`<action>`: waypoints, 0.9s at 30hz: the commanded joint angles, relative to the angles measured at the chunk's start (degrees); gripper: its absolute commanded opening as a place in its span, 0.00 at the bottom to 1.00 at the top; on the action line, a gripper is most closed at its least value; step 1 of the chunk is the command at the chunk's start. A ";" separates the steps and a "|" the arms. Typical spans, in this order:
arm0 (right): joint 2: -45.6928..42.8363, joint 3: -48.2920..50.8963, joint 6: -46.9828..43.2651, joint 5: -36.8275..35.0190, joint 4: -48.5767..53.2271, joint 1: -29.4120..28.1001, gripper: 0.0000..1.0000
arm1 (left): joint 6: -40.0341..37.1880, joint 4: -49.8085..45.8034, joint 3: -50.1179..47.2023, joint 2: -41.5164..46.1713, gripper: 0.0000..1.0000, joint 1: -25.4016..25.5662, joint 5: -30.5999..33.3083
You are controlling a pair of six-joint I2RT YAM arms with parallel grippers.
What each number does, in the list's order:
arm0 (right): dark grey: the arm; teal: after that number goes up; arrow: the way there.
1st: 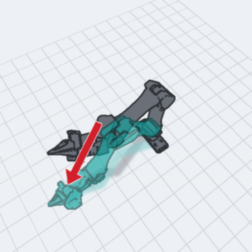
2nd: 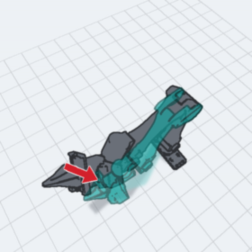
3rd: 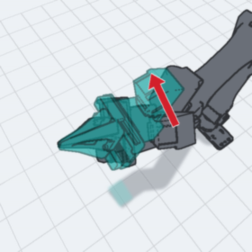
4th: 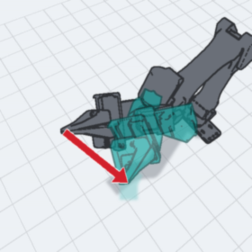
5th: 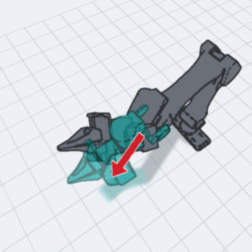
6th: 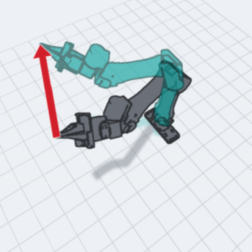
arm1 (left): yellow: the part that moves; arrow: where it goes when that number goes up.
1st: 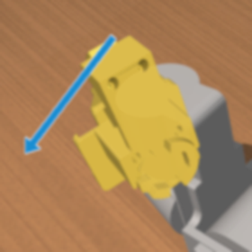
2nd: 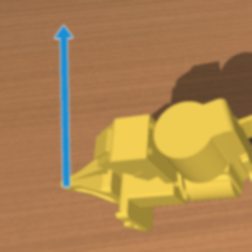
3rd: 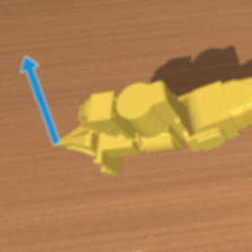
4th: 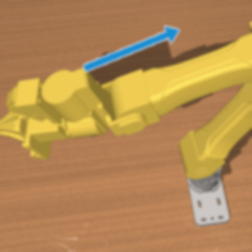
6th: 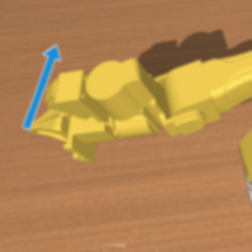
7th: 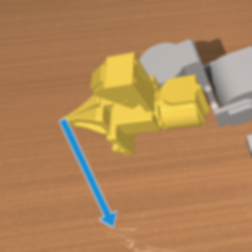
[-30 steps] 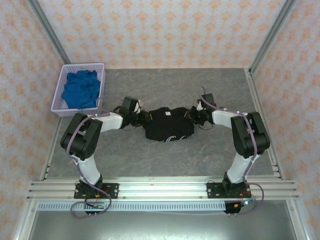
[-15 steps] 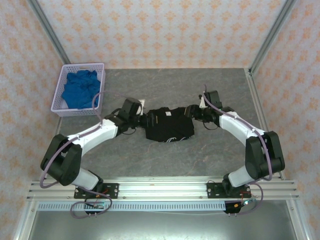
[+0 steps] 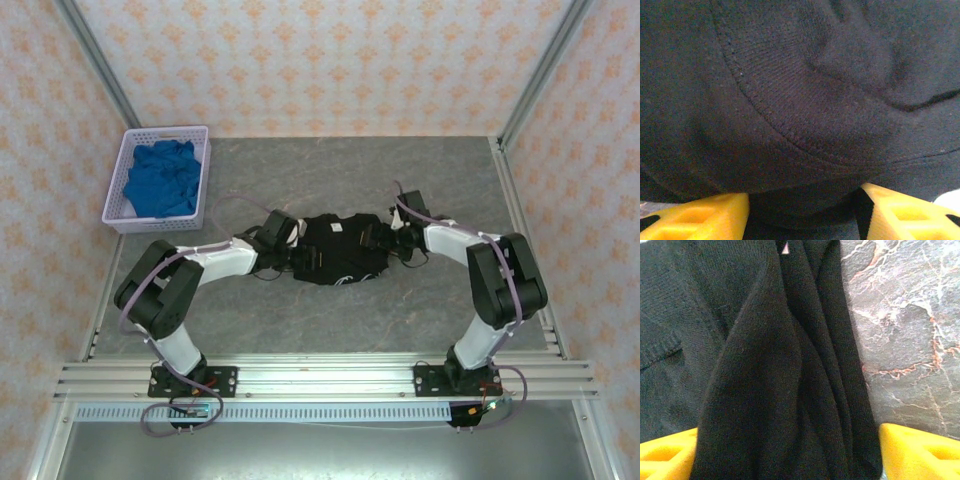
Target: Fold the inside-out t-shirt
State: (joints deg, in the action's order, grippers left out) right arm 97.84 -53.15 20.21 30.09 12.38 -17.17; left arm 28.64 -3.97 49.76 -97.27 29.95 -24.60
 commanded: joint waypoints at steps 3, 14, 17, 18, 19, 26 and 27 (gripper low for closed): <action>3.33 1.14 5.11 6.54 -10.98 -2.32 0.51 | 0.05 -2.18 -0.53 3.41 0.59 -0.24 2.48; 3.07 -3.74 -1.38 1.09 -5.30 3.12 0.03 | -1.08 -6.66 0.72 13.40 0.62 -4.74 7.24; 2.24 -6.71 -7.44 -2.37 0.84 7.12 0.02 | -1.78 -8.38 1.86 15.30 0.63 -6.40 7.69; 2.09 -8.17 -9.62 -3.34 3.19 8.54 0.02 | -2.04 -8.99 2.24 15.72 0.63 -6.73 7.83; 2.26 -9.98 -12.33 -4.51 5.91 10.28 0.02 | -2.42 -9.67 2.79 16.17 0.63 -7.00 8.04; 5.10 -21.83 -27.12 -23.58 16.66 19.78 0.02 | -3.61 -11.72 4.81 16.72 0.64 -7.10 8.84; 6.12 -23.81 -29.68 -27.39 17.27 20.59 0.02 | -3.62 -11.77 4.99 16.55 0.64 -7.13 8.67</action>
State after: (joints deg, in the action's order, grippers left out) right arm 101.71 -72.95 0.01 16.23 24.18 1.91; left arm 26.46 -13.21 53.06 -81.34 22.87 -17.30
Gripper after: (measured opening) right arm 0.093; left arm 0.640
